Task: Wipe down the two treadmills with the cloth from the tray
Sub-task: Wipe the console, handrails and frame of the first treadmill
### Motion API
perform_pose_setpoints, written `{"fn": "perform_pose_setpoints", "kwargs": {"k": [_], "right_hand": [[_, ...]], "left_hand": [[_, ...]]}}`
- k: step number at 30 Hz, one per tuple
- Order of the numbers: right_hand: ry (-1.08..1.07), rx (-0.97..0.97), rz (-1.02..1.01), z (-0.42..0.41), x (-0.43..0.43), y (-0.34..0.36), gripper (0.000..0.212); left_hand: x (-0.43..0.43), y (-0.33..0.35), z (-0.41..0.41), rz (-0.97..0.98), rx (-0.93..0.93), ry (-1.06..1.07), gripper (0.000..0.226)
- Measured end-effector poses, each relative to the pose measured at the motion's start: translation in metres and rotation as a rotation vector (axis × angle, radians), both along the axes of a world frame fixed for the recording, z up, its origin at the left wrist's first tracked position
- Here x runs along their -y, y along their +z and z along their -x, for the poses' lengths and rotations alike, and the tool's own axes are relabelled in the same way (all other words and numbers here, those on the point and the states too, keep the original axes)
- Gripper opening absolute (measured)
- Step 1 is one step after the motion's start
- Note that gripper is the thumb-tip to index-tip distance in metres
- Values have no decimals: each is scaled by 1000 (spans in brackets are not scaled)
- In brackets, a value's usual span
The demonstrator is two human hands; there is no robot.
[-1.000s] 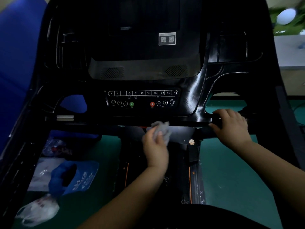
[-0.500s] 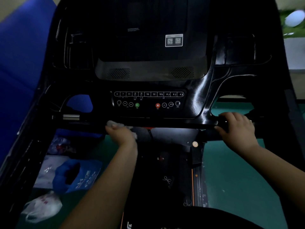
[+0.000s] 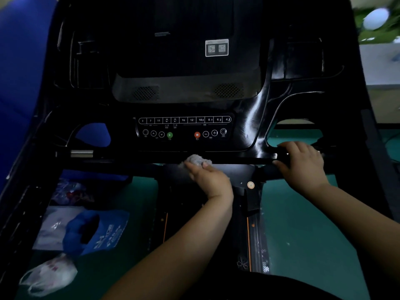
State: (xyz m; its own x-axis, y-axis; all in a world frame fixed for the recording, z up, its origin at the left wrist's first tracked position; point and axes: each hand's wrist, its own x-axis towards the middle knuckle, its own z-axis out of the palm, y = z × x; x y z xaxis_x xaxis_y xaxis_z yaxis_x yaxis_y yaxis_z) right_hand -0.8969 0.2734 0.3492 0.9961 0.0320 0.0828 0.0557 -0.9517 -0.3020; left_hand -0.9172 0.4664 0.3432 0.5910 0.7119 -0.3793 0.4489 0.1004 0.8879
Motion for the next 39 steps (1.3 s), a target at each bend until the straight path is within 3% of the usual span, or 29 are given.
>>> {"fn": "perform_pose_setpoints", "kwargs": {"k": [7,14,18,21,25,29,35,37,39], "right_hand": [[81,-156,-30,-1,13,14,59],[171,-233,-62,-8,25,19,65],[153,-220,-101,-6,24,16,65],[110,-210,-106,-4,18,18,62],[27,-67,-307,3,-9,24,55],[225,87,-365,0,-61,38,47],[479,121,-286,-30,-139,56,47],[513,140,-257,-47,-161,55,47],[534,159,-223,-65,-183,55,47]], "left_hand": [[62,-1,-2,147,39,-124,42],[113,-5,9,371,-76,-417,25],[93,5,17,584,11,-365,25],[52,19,27,616,101,-335,28],[-20,46,43,280,182,-253,29],[-97,58,53,-7,89,-69,32],[-203,50,33,-362,216,124,41],[-222,35,15,-481,179,81,45],[-220,21,-1,-607,140,-90,52]]}}
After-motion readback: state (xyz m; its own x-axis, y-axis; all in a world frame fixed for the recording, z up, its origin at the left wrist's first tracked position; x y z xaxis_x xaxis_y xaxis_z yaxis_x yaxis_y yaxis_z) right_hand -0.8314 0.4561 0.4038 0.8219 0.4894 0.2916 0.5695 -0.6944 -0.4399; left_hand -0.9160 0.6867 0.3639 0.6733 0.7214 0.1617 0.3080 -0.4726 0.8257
